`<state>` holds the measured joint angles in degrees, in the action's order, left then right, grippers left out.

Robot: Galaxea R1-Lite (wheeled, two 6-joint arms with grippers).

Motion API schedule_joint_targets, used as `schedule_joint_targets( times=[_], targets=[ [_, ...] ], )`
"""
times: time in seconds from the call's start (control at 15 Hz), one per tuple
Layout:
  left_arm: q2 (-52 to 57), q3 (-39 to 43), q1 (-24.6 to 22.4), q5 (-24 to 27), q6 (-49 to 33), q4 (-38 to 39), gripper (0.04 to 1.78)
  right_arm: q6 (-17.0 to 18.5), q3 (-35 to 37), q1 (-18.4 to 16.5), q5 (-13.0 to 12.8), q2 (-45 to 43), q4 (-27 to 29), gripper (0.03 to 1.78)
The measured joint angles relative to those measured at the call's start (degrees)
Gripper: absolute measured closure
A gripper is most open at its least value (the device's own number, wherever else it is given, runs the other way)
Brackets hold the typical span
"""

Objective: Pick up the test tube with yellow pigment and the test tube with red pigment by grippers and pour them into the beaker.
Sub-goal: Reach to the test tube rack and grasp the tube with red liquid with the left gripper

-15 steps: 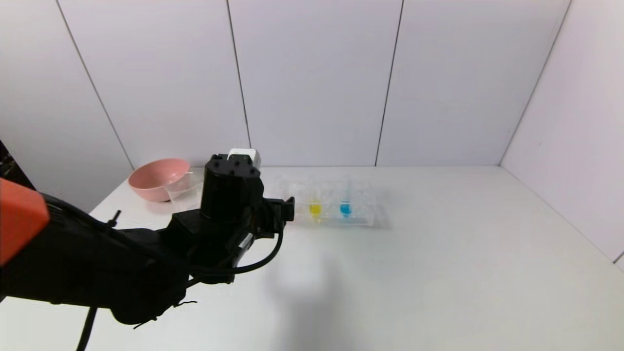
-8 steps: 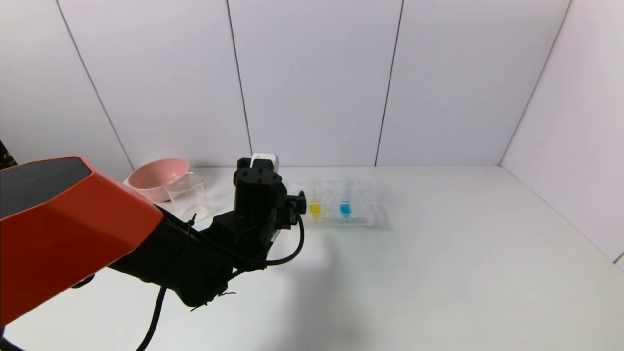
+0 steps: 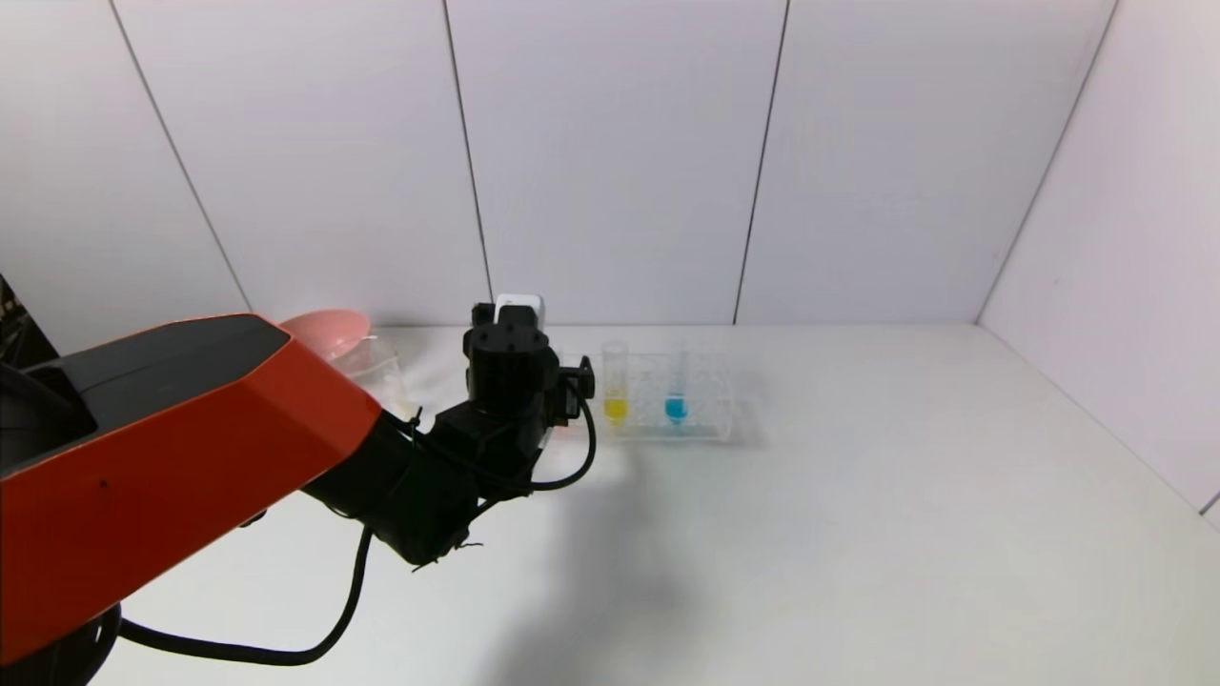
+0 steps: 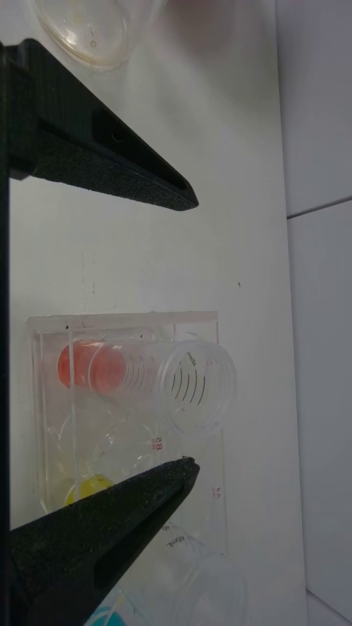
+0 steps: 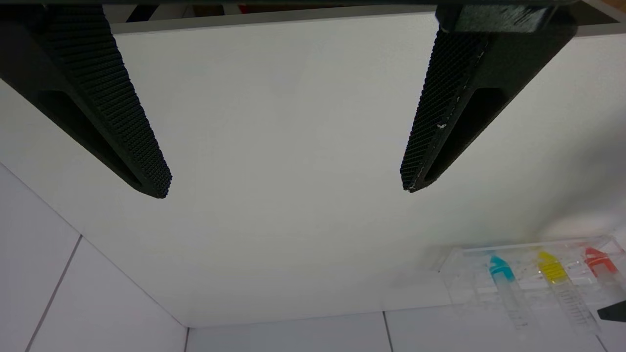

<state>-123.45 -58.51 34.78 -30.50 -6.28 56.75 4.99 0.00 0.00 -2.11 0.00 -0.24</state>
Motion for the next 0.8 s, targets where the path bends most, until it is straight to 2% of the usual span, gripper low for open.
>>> schedule_joint_targets(
  times=[0.2, 0.4, 0.53, 0.8],
  targets=[
    [-0.9, -0.2, -0.1, 0.3, 0.1, 0.5, 0.07, 0.0, 0.0, 0.0, 0.0, 0.0, 0.0, 0.1],
    [-1.1, -0.3, 0.0, 0.3, 0.1, 1.9, 0.3, 0.0, 0.0, 0.0, 0.0, 0.0, 0.0, 0.1],
    [-1.2, -0.2, 0.1, 0.3, 0.1, 2.3, 0.57, 0.0, 0.0, 0.0, 0.0, 0.0, 0.0, 0.1],
    [-1.2, -0.2, 0.6, 0.4, 0.1, 2.3, 1.3, 0.0, 0.0, 0.0, 0.0, 0.0, 0.0, 0.1]
  ],
)
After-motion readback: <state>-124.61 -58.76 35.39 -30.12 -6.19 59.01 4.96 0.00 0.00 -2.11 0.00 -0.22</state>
